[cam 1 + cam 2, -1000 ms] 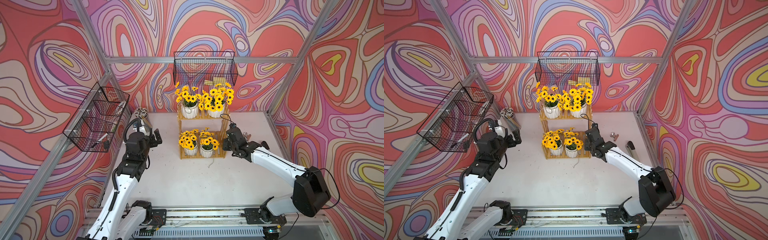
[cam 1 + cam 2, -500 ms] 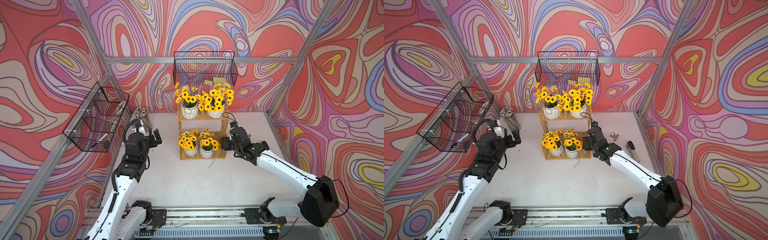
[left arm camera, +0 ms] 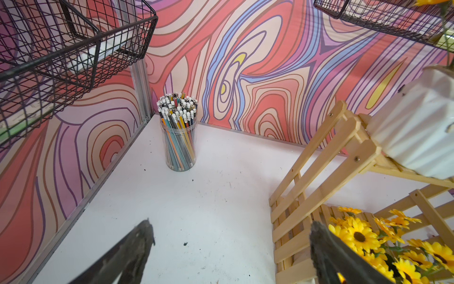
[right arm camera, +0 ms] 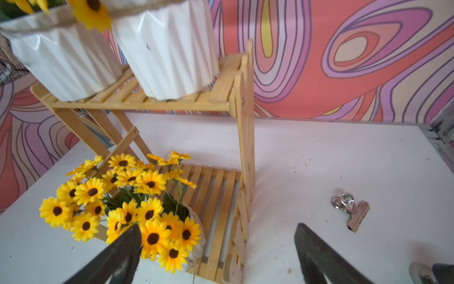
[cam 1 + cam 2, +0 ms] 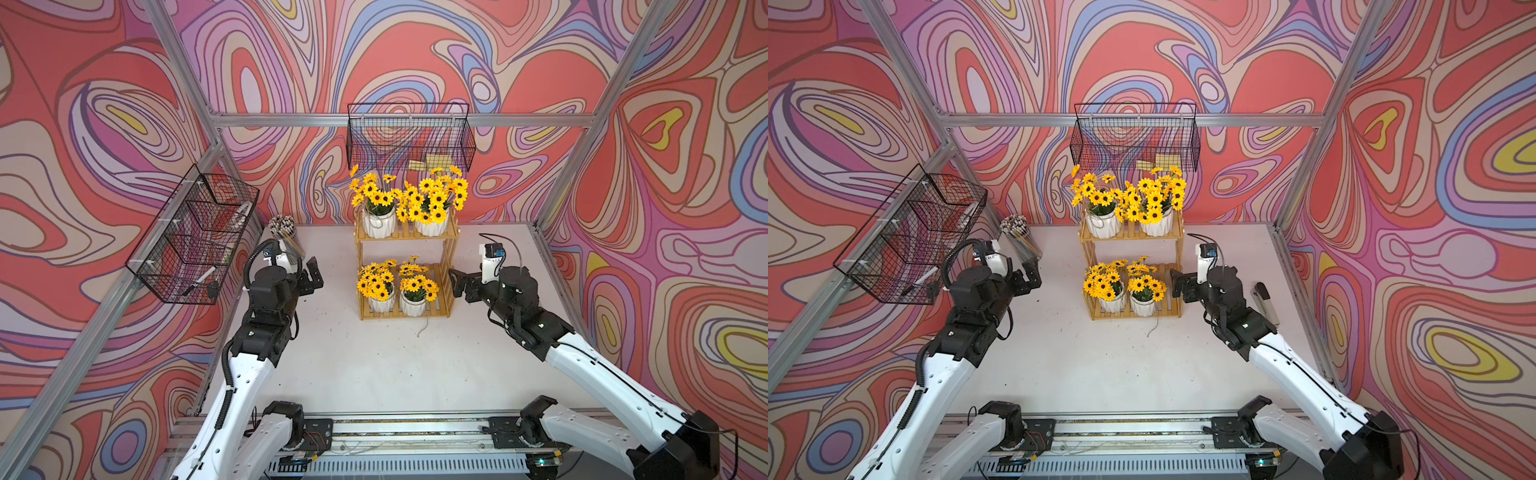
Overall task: Take the sunflower pots off the shelves
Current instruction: Pick up the sunflower pot from the shelf.
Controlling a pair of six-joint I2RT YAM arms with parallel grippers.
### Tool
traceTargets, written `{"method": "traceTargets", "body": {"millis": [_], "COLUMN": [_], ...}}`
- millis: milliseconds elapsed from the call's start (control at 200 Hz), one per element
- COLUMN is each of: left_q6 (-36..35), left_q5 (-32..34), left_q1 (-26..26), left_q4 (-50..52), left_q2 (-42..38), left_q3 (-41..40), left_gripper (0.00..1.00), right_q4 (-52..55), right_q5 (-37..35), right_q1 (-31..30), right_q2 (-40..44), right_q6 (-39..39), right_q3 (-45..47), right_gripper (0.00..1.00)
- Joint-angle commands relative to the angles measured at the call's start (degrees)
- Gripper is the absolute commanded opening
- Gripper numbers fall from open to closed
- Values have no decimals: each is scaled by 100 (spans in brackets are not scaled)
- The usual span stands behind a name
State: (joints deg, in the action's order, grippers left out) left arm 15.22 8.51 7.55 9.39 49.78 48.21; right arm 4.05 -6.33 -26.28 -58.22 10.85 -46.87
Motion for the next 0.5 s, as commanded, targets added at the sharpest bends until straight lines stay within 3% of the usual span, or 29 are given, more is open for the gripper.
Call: {"method": "traceTargets", "body": {"millis": [0,115,496], "left_q6": [16,-15,-94], "left_q5": [-151,-235,-323], "left_q1": [1,1,1], "left_q4": [-156,-191,-218], "left_q2": [-65,-48,31], "left_q3": [74,157,431], "left_gripper": [100,100,100], "right_q4": [-702,-1047,-1467], "right_q5": [784,1379,2481], "right_q1": [383,741,756], "right_q2": [22,-154,-1169], "right_q6": [-261,-391,-1416], "right_q3": [85,15,-911], "right_gripper": [98,98,98]}}
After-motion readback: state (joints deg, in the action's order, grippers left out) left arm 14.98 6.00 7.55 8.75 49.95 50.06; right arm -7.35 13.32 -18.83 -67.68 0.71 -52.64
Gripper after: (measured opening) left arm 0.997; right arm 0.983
